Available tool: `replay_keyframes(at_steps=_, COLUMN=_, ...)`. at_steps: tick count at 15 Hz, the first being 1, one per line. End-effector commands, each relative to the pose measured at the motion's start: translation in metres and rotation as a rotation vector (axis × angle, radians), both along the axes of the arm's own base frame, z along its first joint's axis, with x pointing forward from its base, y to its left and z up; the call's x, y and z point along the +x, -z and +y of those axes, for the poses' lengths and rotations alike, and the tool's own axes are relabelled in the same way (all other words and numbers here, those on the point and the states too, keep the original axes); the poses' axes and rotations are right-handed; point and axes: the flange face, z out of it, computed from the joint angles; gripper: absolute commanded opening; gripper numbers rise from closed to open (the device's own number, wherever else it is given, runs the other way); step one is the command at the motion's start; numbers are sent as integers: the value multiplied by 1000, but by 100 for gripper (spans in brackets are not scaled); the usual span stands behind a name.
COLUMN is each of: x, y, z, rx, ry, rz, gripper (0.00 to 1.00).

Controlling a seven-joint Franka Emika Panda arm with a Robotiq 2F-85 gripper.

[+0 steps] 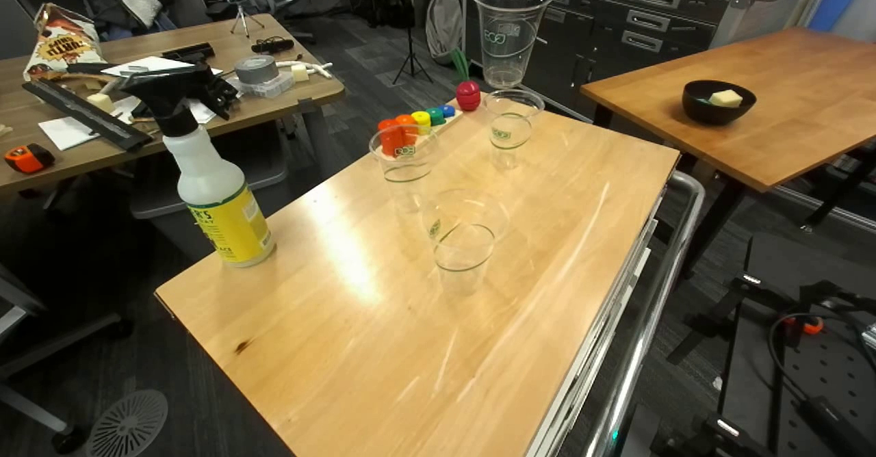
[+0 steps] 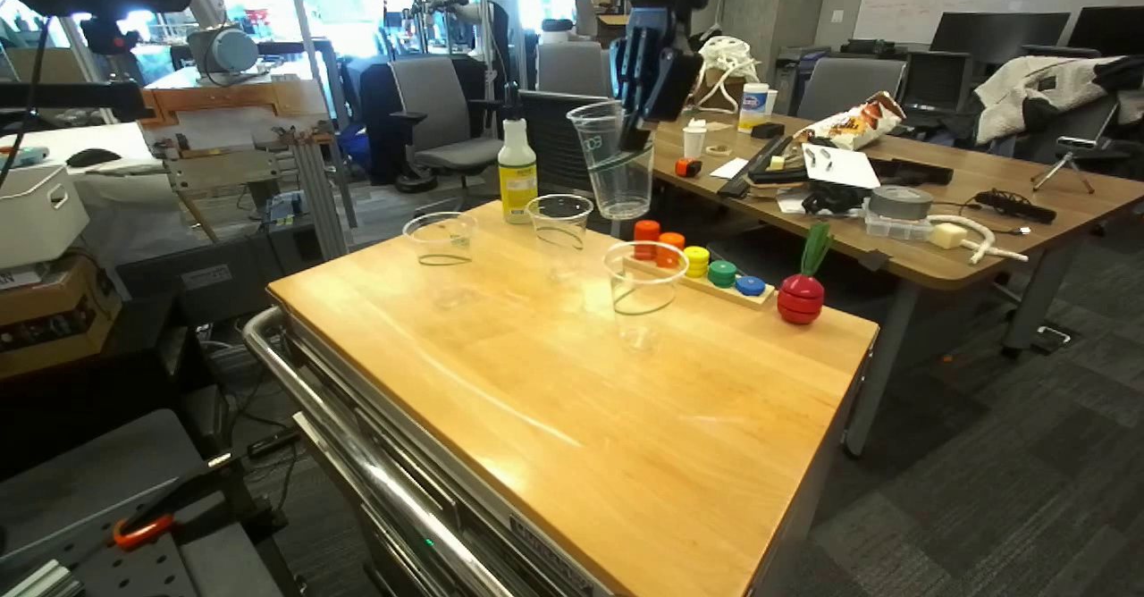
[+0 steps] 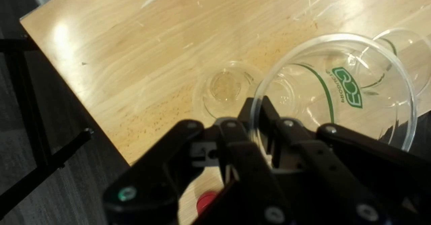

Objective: Stack the four clear cups together

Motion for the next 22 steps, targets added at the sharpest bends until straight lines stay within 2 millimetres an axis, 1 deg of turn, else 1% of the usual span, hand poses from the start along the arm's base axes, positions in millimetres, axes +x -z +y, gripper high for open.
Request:
replay_keyframes(at_steps=1, x=25, y=0, z=-20, rx=-25, ry=40, rz=15, gripper=2)
replay_keyframes(at_steps=4, x=30, y=14, z=-34, rx=3, ry=56, rz=55, gripper=2)
replay_keyframes(at_steps=6, x=30, y=23, z=-41, rx=17, ry=64, rz=95, gripper=2)
replay_keyframes(at_steps=9, x=27, y=35, z=-45, rx=38, ry=62, rz=151, gripper=2)
replay_keyframes(at_steps=12, x=25, y=44, z=-38, rx=63, ry=37, rz=181, gripper=2)
replay_keyframes(at_steps=17, x=31, y=58, z=-21, rx=56, ry=-4, rz=176, gripper=2)
replay_keyframes(at_steps=20, x=29, y=69, z=-18, rx=39, ry=-42, rz=193, gripper=2)
replay_keyframes(at_steps=22, x=28, y=79, z=-21, rx=26, ry=-62, rz=201, gripper=2)
